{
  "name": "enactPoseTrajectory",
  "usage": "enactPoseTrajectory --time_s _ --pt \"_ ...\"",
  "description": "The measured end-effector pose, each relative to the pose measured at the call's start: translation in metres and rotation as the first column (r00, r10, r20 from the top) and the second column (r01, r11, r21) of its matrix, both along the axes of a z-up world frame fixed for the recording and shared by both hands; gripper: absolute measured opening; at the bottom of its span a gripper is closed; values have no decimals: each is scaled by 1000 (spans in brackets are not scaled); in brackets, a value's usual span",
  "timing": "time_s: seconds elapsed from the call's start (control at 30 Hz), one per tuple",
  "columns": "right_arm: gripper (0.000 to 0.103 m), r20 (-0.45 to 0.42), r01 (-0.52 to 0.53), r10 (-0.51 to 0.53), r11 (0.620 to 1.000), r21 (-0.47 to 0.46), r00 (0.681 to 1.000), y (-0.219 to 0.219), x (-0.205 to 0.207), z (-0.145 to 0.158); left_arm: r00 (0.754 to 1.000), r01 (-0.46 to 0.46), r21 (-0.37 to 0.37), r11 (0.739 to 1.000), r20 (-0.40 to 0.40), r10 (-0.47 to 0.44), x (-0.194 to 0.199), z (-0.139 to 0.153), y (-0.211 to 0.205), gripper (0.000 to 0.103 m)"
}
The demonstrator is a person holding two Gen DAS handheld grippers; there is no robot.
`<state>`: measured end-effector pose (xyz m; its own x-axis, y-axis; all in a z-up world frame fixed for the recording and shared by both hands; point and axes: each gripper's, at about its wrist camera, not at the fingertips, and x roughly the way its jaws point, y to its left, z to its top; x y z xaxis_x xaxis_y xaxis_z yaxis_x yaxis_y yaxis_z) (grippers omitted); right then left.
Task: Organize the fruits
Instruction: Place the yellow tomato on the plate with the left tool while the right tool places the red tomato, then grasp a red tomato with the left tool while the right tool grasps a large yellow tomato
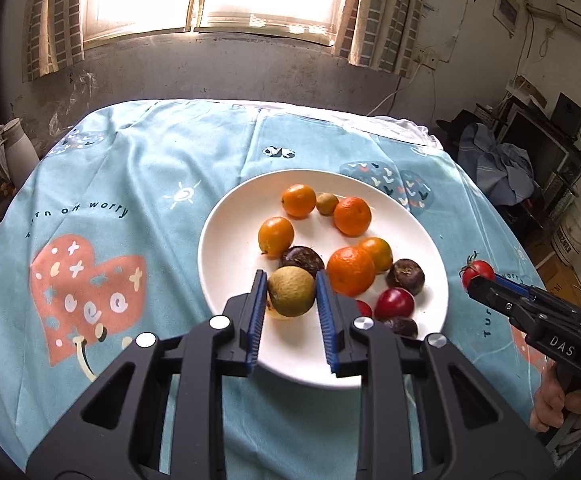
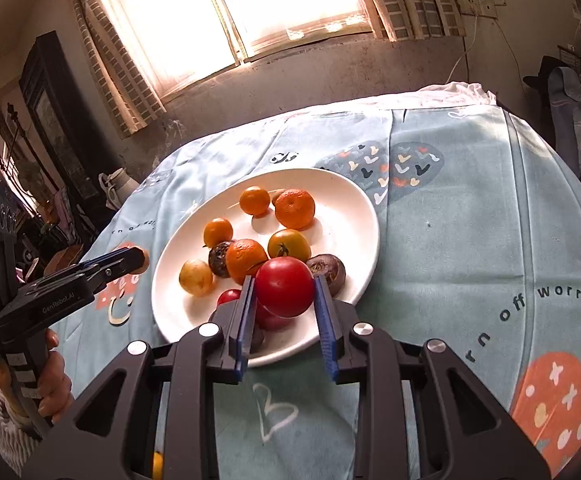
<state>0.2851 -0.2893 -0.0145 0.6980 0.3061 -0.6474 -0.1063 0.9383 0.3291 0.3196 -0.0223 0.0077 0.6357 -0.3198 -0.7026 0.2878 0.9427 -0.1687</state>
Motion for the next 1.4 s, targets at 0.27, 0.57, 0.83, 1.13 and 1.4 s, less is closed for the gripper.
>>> enactPoseTrajectory --time_s 0.27,0.57,0.83,1.13,1.4 --pt "60 40 -4 5 1000 -31 999 8 19 -10 999 -4 -6 1000 -54 3 17 -27 3 48" --pt "60 142 -69 62 997 39 988 4 -71 28 1000 12 1 1000 -2 -12 -61 -15 25 52" --pt "60 96 -152 152 988 -3 984 24 -150 -13 996 76 98 992 38 -80 -177 -38 46 53" --pt "60 46 -142 142 990 1 989 24 -151 -30 978 206 202 957 -4 -210 -213 -62 28 53" --pt "60 37 -158 158 987 -5 987 27 -152 -33 961 276 205 939 -69 -268 -211 -74 18 51"
